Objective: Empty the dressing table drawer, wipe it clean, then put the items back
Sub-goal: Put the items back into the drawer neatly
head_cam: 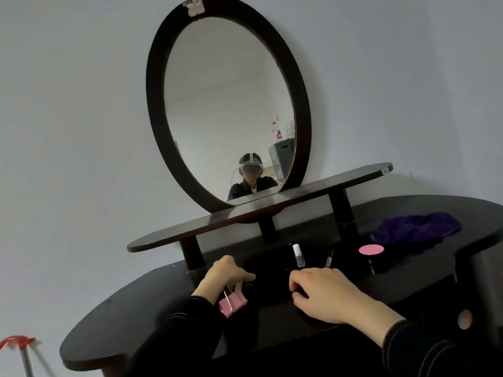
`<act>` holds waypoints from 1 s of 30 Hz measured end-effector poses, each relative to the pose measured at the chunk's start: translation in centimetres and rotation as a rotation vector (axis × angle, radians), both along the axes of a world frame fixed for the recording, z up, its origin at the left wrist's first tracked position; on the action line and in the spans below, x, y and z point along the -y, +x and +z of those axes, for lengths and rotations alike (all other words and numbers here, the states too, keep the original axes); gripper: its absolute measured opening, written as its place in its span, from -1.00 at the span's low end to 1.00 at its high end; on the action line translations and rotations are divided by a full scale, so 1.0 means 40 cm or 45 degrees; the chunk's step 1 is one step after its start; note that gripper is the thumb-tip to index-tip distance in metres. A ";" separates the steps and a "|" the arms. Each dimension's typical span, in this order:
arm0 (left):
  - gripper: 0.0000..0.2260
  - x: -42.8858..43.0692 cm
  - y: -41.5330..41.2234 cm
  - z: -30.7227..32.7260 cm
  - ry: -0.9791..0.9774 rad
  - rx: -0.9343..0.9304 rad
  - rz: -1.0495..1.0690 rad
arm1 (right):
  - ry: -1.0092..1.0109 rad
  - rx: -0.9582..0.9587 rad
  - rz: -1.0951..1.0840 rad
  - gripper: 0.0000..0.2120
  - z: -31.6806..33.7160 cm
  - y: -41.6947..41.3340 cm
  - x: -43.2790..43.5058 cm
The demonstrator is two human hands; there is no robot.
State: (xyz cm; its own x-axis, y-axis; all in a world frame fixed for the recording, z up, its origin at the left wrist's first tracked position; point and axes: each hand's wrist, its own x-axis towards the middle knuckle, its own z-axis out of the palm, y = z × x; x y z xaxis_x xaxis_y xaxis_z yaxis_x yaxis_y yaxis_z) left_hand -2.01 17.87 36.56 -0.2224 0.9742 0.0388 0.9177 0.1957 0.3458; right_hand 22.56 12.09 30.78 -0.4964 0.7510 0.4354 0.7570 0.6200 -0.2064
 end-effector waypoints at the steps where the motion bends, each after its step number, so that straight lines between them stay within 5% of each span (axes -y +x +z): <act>1: -0.65 -0.010 0.010 0.002 -0.016 -0.055 -0.014 | 0.003 -0.006 -0.003 -0.79 0.000 0.000 0.000; 8: -0.80 -0.039 0.070 0.010 -0.023 -0.351 -0.187 | 0.100 -0.195 -0.138 -0.89 0.014 0.001 0.010; 13: -0.73 -0.030 0.087 -0.002 0.002 -0.326 -0.341 | 0.221 -0.506 -0.415 -0.91 0.033 0.023 -0.003; 21: -0.60 0.006 0.149 -0.053 0.022 -0.370 -0.399 | -0.055 -0.110 -0.665 -0.74 0.014 0.008 -0.028; 25: -0.62 0.041 0.181 -0.076 0.206 -0.526 -0.366 | -0.109 -0.155 -0.756 -0.76 0.024 0.008 -0.017; 30: -0.76 0.072 0.209 -0.098 0.412 -0.384 -0.218 | -0.124 -0.212 -0.799 -0.76 0.030 0.011 -0.010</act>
